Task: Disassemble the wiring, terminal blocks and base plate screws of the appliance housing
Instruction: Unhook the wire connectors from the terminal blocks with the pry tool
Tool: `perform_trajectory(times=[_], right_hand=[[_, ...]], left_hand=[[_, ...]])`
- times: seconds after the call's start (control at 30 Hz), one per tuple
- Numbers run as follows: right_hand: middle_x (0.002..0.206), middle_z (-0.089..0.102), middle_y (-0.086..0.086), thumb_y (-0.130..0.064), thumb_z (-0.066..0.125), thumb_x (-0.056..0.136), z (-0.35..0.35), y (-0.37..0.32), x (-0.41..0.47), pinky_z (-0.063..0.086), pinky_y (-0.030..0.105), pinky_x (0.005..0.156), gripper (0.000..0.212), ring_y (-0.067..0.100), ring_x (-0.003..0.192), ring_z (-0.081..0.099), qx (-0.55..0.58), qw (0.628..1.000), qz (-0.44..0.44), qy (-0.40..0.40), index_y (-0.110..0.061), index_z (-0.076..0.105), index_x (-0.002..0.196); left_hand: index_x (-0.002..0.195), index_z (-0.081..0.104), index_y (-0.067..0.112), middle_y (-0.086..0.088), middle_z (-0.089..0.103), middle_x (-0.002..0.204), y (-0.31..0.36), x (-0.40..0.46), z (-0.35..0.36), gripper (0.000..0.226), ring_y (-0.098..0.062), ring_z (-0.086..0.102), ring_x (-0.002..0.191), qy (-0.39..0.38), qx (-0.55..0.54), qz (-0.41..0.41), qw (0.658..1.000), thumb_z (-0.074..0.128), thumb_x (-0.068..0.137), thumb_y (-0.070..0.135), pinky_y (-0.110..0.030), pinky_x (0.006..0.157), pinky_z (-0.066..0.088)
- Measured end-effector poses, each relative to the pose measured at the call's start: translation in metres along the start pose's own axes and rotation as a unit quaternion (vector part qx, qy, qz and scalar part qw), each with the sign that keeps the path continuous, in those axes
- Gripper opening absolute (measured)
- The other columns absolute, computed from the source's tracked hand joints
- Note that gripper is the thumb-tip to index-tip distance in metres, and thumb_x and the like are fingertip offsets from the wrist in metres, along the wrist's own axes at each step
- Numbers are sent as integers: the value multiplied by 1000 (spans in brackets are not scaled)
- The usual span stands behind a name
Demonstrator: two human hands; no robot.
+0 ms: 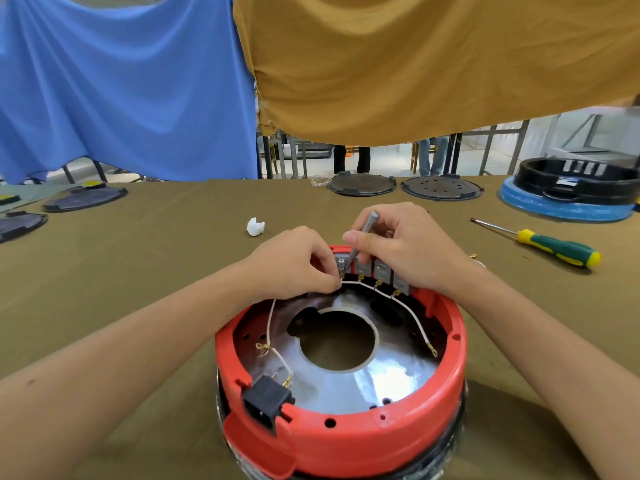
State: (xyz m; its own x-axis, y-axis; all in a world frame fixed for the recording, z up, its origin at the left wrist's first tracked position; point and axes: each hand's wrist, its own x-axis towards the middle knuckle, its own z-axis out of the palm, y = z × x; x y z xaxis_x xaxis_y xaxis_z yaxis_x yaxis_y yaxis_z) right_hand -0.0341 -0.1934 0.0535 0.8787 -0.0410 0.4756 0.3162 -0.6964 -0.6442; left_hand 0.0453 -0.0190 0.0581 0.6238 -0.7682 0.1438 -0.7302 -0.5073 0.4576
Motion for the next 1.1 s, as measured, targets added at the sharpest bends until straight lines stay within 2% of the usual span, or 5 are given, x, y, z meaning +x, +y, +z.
perform_trajectory(times=[0.2,0.4,0.57,0.97,1.1], right_hand=[[61,70,-1,-27,67,95,1,4,6,53,36,68,23,17,59,63,36,999,41,3,-14,67,77],[62,69,1,-30,67,95,1,6,7,54,49,72,26,20,60,60,77,994,75,2,-7,67,81],[63,70,-2,-29,67,94,1,5,1,54,42,73,21,19,63,66,30,999,26,14,-18,66,76],[63,70,-2,-26,68,94,1,4,2,54,39,70,21,24,65,66,24,1000,10,13,-15,67,76],[62,70,-3,-27,67,95,1,4,3,52,31,66,22,17,60,64,27,999,18,8,-14,67,77]], left_hand=[[68,76,29,9,70,89,0,0,-1,11,-11,66,87,-3,-4,-1,1000,78,77,24,-43,89,52],[66,75,30,7,70,91,2,-1,0,12,-12,66,89,-7,0,-6,1000,78,76,23,-41,89,52],[71,77,26,8,70,92,3,-1,-1,7,-11,66,88,-10,3,-4,1000,77,77,23,-42,89,52],[68,76,27,7,70,94,4,-2,-1,10,-12,65,89,-6,3,-8,1000,77,77,23,-41,89,51],[69,77,27,7,70,93,4,-2,-1,9,-11,65,89,-5,3,-9,1000,77,77,23,-39,88,51]])
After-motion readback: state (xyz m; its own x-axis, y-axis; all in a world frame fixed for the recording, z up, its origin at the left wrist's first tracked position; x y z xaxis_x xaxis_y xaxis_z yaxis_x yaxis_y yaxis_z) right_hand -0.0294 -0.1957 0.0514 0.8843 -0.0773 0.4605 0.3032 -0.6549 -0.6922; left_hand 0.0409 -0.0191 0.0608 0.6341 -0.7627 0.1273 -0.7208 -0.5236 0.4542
